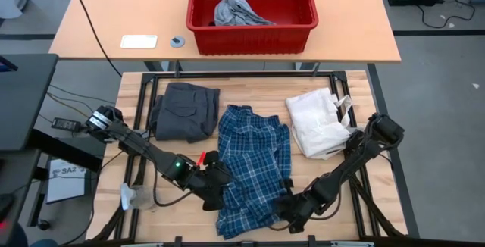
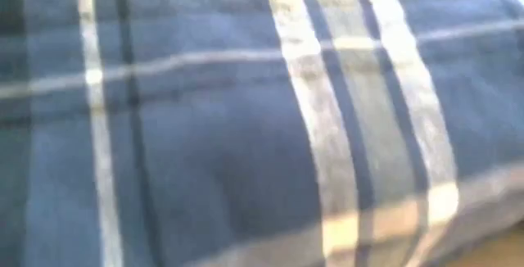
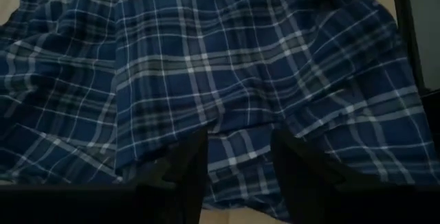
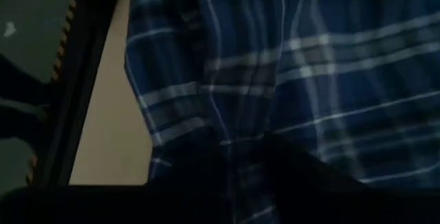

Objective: Fold Laundry from Bin
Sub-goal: Fold the plaid pants

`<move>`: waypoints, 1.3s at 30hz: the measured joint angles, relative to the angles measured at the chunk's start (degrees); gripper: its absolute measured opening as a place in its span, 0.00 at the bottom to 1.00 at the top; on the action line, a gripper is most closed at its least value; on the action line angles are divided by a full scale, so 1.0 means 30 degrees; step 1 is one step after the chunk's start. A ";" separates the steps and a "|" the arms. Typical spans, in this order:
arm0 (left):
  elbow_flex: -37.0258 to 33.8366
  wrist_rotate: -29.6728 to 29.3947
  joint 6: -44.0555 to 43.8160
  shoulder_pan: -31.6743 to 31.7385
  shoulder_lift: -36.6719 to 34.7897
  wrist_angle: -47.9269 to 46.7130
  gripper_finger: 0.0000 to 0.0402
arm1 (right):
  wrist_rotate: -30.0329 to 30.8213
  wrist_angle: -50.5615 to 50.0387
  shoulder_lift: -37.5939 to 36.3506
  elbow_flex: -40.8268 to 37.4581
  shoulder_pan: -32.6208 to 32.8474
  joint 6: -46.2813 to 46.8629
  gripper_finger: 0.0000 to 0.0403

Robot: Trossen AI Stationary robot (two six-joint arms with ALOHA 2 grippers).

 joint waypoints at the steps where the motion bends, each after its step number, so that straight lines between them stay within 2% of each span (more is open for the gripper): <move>1: 0.0000 0.0006 -0.0007 -0.0012 0.0007 -0.0039 0.41 | -0.0189 0.0040 0.0199 0.0000 0.0046 0.0021 0.33; 6: 0.0000 0.0007 -0.0007 -0.0153 0.0007 -0.0535 0.41 | -0.0071 -0.0683 0.0352 0.0000 0.0287 0.1334 0.49; 10: 0.0000 0.0007 0.0000 -0.0146 0.0007 -0.0662 0.41 | 0.0284 -0.1003 0.0352 0.0000 0.0398 0.1984 0.51; 14: 0.0000 0.0007 -0.0007 -0.0138 0.0007 -0.0721 0.41 | 0.0217 -0.0955 0.0352 0.0000 0.0367 0.2004 0.41; 20: 0.0000 0.0007 -0.0182 -0.0247 0.0007 -0.0736 0.41 | -0.0661 -0.0788 0.0298 0.0000 0.0269 0.1949 0.06; 21: 0.0000 0.0007 -0.0209 -0.0248 0.0007 -0.0743 0.41 | -0.0838 -0.0734 0.0254 0.0000 0.0269 0.1891 0.04; 27: 0.0000 0.0007 -0.0525 -0.0303 0.0015 -0.0992 0.41 | -0.1151 -0.1667 -0.0651 0.1284 0.0269 0.1866 0.02; 31: 0.0000 0.0011 -0.0574 -0.0357 0.0015 -0.1041 0.41 | 0.0550 -0.5380 -0.1474 0.3343 -0.0312 0.1633 0.01; 36: 0.0000 0.0007 -0.1256 -0.0357 0.0015 -0.1199 0.41 | 0.3712 -1.1863 -0.2749 0.5826 -0.2846 0.1327 0.01; 39: 0.0000 0.0002 -0.1497 -0.0324 0.0015 -0.1317 0.41 | 0.4354 -1.3325 -0.4000 0.6346 -0.5433 -0.0196 0.01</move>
